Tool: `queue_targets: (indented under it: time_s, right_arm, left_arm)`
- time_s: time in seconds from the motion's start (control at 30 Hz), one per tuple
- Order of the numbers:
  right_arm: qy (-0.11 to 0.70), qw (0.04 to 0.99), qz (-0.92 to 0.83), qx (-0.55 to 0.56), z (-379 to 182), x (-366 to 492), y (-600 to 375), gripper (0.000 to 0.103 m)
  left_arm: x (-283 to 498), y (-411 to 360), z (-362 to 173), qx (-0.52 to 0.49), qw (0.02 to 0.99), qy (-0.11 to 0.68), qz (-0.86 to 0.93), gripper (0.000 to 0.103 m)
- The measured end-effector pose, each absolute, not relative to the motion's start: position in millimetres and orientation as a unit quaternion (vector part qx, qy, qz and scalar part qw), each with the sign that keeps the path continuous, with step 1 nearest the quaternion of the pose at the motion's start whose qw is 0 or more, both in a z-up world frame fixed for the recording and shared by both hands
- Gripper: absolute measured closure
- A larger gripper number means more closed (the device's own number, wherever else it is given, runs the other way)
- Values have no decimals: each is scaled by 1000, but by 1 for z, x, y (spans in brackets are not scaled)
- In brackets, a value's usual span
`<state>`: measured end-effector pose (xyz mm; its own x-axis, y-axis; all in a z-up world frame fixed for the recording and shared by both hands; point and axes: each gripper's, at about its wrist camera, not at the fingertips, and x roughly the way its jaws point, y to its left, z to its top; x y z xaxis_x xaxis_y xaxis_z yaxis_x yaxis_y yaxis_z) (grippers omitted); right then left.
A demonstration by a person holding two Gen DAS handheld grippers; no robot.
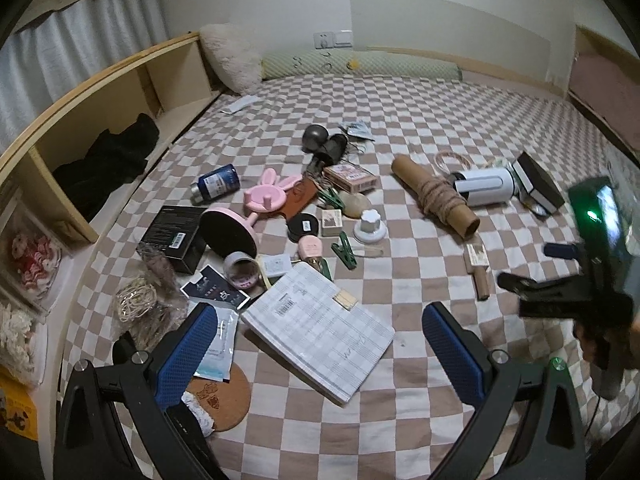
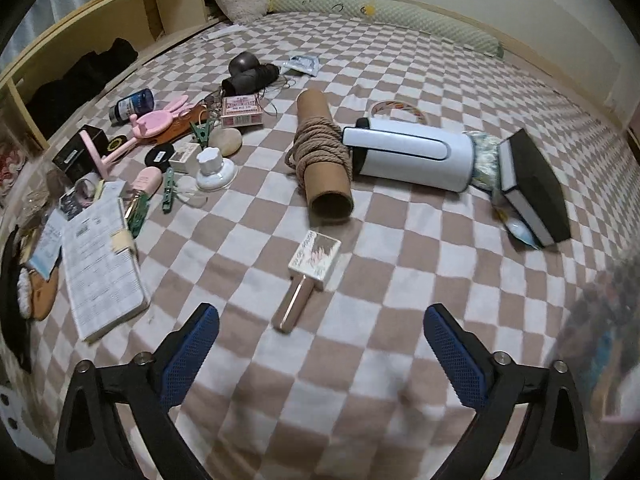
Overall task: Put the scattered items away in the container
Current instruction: 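Grasp the UV gel polish bottle with the right tool while the left tool approaches the green clothespin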
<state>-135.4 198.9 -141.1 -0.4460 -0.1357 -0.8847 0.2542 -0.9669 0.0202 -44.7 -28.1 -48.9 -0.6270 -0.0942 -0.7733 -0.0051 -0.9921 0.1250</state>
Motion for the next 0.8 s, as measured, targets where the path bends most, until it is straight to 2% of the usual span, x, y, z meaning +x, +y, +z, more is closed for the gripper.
queue_targets:
  time_s: [0.07,0.13,0.33,0.8]
  right_arm:
    - [52,113,-843,523,-151,-145,196,16]
    - [39,113,-837,533,-162,-153,194,19]
    - [25,111,-828,549,-182,-169,187,40]
    - [-2,177,-845,504,-205,-170,201,40]
  left_arm:
    - [-47,-26,-53,437,25,-64,-897,0]
    - [-49,-25,-57,442,26,-68,-894,0]
    - [-55,-25,-64,451,27,-67,-890,0]
    - [-74,-24,-79,469,31,-61,-881,0]
